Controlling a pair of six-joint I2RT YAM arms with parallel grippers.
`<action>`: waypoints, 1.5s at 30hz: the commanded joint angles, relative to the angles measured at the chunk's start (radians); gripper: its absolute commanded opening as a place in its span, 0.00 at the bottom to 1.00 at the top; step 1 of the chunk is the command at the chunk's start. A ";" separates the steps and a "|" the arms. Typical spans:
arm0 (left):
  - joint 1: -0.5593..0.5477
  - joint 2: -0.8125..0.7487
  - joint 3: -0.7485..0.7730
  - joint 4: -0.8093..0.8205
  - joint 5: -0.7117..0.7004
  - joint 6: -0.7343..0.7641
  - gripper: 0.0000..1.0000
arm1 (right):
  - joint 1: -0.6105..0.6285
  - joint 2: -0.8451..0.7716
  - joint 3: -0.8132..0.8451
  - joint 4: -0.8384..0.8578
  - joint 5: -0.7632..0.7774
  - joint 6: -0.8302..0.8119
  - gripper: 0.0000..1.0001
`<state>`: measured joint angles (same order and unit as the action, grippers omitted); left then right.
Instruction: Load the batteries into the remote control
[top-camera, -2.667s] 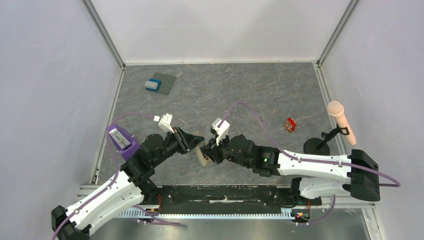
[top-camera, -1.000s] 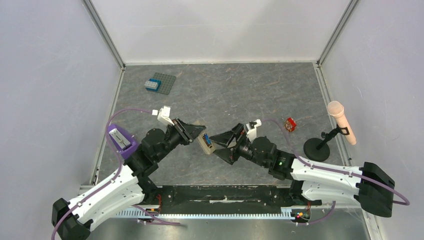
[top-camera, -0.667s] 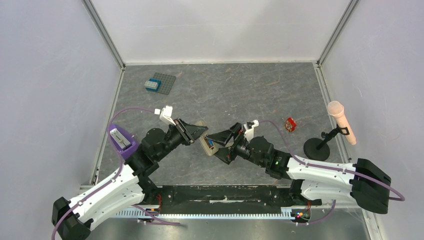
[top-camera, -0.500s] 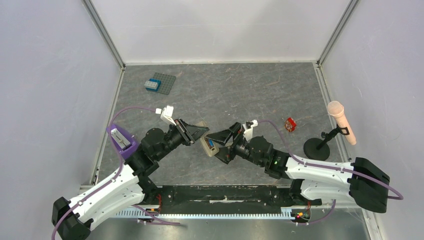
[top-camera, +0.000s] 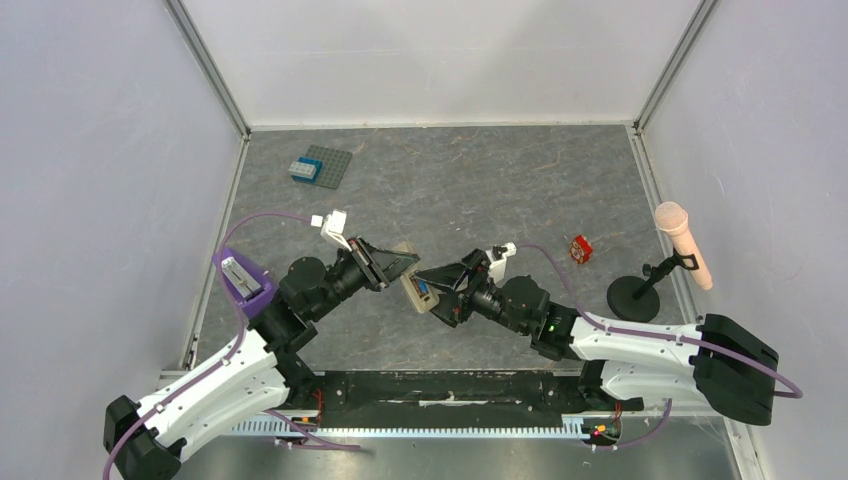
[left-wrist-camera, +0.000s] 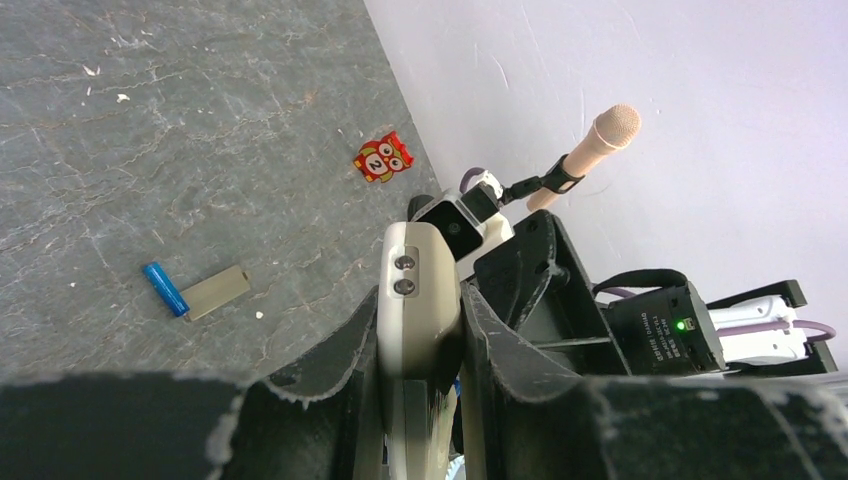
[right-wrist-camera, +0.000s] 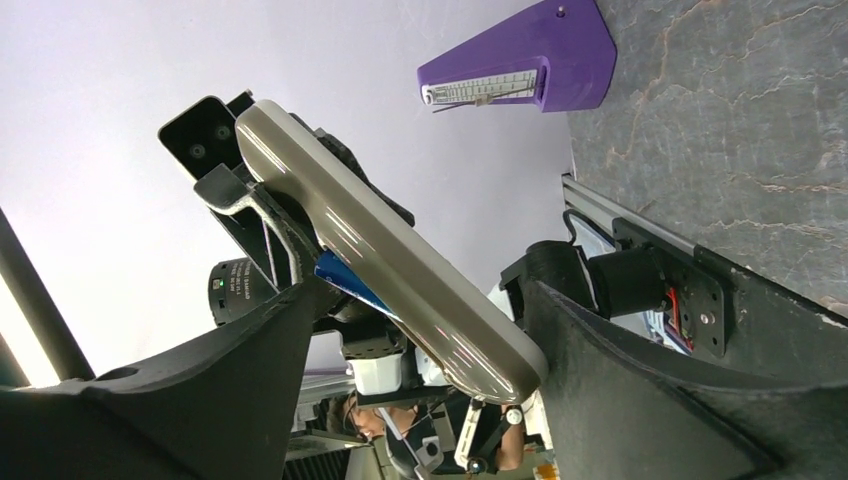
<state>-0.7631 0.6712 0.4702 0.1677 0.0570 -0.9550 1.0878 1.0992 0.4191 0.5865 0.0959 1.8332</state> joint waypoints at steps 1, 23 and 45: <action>0.001 -0.010 0.014 0.036 0.041 0.051 0.02 | -0.011 -0.002 0.006 0.096 0.005 0.015 0.83; 0.001 -0.021 -0.040 0.145 0.140 0.099 0.02 | -0.039 0.035 0.009 0.142 -0.087 0.029 0.70; 0.001 -0.024 0.108 0.015 0.143 -0.094 0.02 | -0.047 0.099 0.021 0.179 -0.177 -0.034 0.38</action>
<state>-0.7536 0.6521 0.4957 0.1638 0.1413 -0.9459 1.0431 1.1770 0.4191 0.7410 -0.0612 1.8286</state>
